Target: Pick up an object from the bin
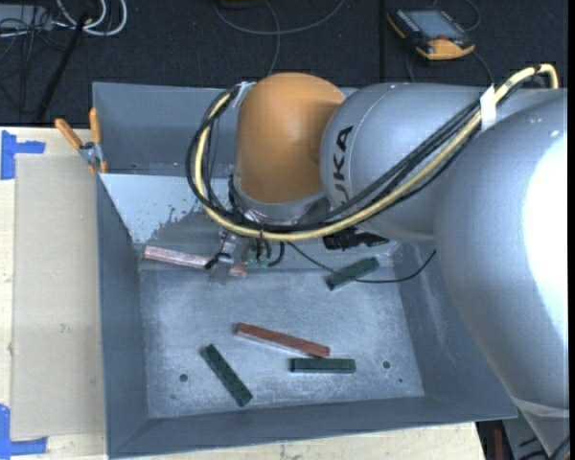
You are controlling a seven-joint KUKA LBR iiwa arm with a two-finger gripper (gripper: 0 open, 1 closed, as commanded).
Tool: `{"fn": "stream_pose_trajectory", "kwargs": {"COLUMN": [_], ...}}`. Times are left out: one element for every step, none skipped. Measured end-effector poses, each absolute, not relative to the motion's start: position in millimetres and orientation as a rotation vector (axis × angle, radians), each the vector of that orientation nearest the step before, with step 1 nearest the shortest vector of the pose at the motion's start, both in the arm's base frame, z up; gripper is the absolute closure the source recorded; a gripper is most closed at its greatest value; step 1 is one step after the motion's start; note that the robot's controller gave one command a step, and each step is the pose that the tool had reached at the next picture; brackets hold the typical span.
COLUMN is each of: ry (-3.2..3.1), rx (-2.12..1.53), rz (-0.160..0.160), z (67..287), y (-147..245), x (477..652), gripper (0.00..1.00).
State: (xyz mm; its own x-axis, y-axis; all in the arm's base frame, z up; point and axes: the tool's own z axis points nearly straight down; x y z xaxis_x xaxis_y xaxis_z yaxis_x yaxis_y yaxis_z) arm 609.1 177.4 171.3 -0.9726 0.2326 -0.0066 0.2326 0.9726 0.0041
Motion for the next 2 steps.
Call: {"fn": "stream_pose_trajectory", "kwargs": {"ry": [3.134, 3.116], "rx": [0.248, 0.327], "rz": [-0.002, 0.006], "z": [150.1, 249.1], "y": [198.5, 204.8], "x": [598.8, 591.2], "gripper": [1.0, 1.0]}}
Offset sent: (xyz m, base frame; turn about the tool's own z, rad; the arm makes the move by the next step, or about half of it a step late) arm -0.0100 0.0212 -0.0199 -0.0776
